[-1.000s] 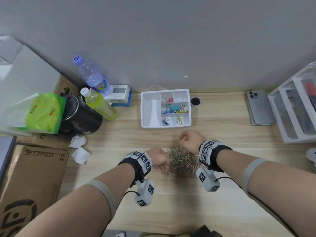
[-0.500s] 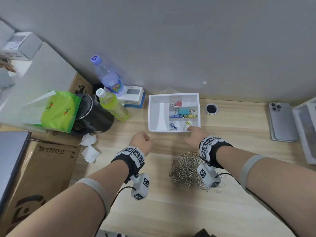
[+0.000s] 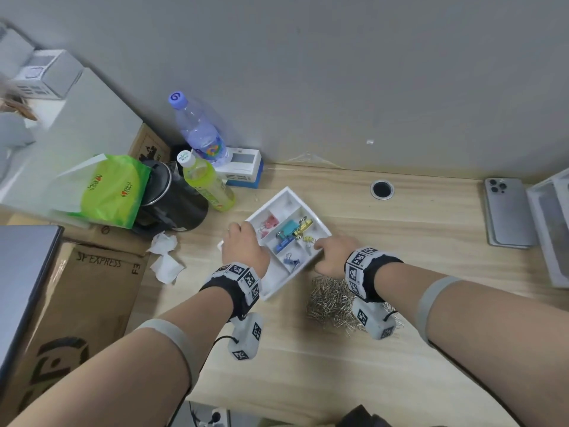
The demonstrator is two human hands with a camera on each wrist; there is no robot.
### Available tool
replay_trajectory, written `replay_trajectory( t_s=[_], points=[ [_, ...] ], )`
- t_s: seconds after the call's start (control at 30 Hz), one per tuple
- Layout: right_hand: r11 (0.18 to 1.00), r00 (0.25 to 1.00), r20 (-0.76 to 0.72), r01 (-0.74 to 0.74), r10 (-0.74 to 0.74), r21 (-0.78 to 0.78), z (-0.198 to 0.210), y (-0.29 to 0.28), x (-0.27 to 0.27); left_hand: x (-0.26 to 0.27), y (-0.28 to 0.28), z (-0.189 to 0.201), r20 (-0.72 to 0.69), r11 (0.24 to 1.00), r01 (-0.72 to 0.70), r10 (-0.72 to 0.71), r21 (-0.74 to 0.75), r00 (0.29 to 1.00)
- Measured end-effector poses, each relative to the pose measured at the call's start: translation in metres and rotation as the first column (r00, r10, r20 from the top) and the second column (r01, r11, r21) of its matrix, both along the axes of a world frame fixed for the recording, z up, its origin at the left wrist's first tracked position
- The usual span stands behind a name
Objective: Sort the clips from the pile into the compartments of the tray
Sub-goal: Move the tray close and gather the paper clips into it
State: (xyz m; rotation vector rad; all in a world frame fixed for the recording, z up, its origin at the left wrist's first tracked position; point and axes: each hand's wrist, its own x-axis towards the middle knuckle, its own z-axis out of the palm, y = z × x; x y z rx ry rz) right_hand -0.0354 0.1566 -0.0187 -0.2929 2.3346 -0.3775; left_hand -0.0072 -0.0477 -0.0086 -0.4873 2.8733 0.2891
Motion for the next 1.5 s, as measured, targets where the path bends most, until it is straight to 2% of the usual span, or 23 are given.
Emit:
replay_trajectory(
  t_s=[0.13, 0.2, 0.33, 0.4, 0.47, 0.53, 0.63, 0.73, 0.8, 1.1, 1.3, 1.5],
  points=[
    [0.996, 0.996, -0.009, -0.085, 0.085, 0.026, 0.001, -0.004, 0.012, 0.020, -0.017, -0.001, 0.059, 0.978, -0.035, 0.048, -0.204, 0.997],
    [0.990, 0.991, -0.004, -0.136, 0.136, 0.021, 0.003, -0.007, 0.016, 0.032, -0.026, 0.000, 0.139, 0.969, -0.068, 0.103, -0.237, 0.985],
    [0.974, 0.974, 0.016, -0.224, 0.224, 0.018, 0.003, -0.009, 0.026, 0.051, -0.032, 0.001, 0.363, 0.981, -0.171, 0.192, -0.090, 0.912],
    [0.981, 0.981, -0.015, -0.196, 0.195, -0.015, 0.004, -0.004, 0.031, 0.059, -0.030, 0.002, 0.425, 0.983, -0.185, 0.176, -0.019, 0.888],
    [0.995, 0.992, -0.092, -0.091, 0.087, -0.045, 0.004, 0.005, 0.034, 0.063, -0.028, 0.002, 0.434, 0.981, -0.191, 0.163, 0.020, 0.886],
    [0.999, 0.989, -0.144, 0.045, -0.045, -0.006, 0.000, 0.021, 0.038, 0.068, -0.024, 0.003, 0.440, 0.982, -0.185, 0.150, 0.038, 0.885],
    [0.979, 0.982, -0.112, 0.167, -0.154, 0.115, -0.006, 0.047, 0.047, 0.071, -0.017, 0.004, 0.438, 0.981, -0.184, 0.142, 0.056, 0.888],
    [0.961, 0.992, -0.058, 0.123, -0.112, 0.248, -0.012, 0.070, 0.058, 0.072, -0.008, 0.003, 0.435, 0.979, -0.187, 0.134, 0.081, 0.890],
    [0.957, 0.993, -0.033, 0.114, -0.109, 0.268, -0.017, 0.080, 0.065, 0.073, -0.001, 0.003, 0.435, 0.974, -0.192, 0.124, 0.117, 0.892],
    [0.976, 0.992, -0.053, 0.122, -0.114, 0.181, -0.028, 0.082, 0.085, 0.077, 0.025, -0.001, 0.380, 0.961, -0.159, 0.063, 0.228, 0.923],
    [0.984, 0.996, -0.036, 0.083, -0.078, 0.157, -0.034, 0.069, 0.091, 0.079, 0.021, 0.000, 0.368, 0.963, -0.197, 0.118, 0.185, 0.922],
    [0.987, 0.995, -0.083, 0.062, -0.050, 0.149, -0.039, 0.059, 0.094, 0.083, 0.008, 0.000, 0.381, 0.969, -0.215, 0.154, 0.123, 0.912]
  ],
)
